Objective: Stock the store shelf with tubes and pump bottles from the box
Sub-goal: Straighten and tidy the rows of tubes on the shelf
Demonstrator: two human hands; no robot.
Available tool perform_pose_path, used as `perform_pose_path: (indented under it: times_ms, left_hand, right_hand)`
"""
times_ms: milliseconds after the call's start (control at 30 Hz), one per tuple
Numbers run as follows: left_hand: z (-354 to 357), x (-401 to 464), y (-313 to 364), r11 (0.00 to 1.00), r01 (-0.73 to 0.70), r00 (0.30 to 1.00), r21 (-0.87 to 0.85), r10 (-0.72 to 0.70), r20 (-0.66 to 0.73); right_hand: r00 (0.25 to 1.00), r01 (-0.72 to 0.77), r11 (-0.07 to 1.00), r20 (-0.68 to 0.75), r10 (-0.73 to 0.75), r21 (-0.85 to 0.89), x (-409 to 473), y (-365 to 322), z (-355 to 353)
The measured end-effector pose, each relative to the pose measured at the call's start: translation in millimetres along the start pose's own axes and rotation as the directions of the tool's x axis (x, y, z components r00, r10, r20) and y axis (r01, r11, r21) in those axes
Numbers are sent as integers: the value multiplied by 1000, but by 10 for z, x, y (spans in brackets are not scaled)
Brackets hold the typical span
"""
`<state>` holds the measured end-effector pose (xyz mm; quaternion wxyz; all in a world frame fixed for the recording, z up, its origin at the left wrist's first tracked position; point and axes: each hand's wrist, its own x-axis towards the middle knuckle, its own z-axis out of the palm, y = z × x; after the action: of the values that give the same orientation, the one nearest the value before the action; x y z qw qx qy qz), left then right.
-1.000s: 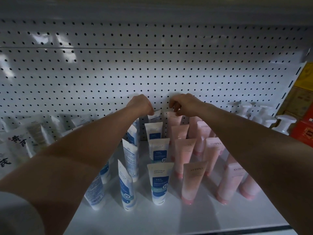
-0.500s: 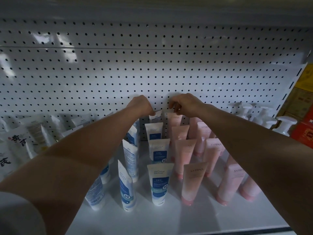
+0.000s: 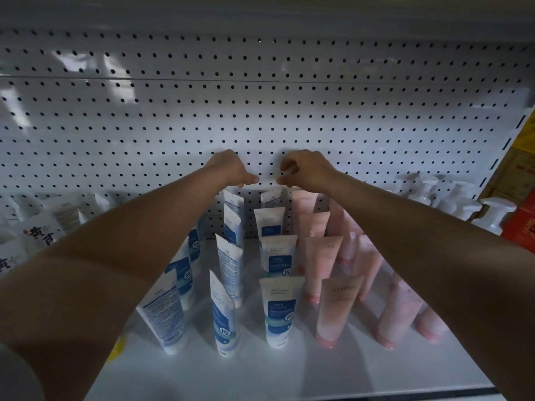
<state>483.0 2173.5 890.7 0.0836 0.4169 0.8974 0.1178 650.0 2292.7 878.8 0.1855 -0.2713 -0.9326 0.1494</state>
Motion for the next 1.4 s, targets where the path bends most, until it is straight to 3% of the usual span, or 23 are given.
perform_pose_path:
  times_ms: [167,400,567,800,1100,1400]
  left_hand:
    - [-69,-76,-218,993,114,993,16,-114,0]
    - [19,-116,-282,975,159,981,-155,-138,137]
    - [2,-133,-203,985,144,967,-98,-119,226]
    - [-83,-239,-131,996,89,967,12,-89,240]
    - [-25,-135,-232,989,-12,995,149,-3,97]
    - [-63,-209,-305,987,-141,990,83,139,23]
  right_hand:
    - [994,-106,994,-6,106,-39,50,-244,100]
    - [981,-187,955,-2,191,-229,107,-486,286]
    - [977,-213,952,-26,213,-221,100,-535,327]
    - [971,-231,957,26,239,-174,129,-499,305]
    - [968,-204,958,105,228,-203,87,-463,225]
    - [989,-66,983,122,87,-170,11,-456,194]
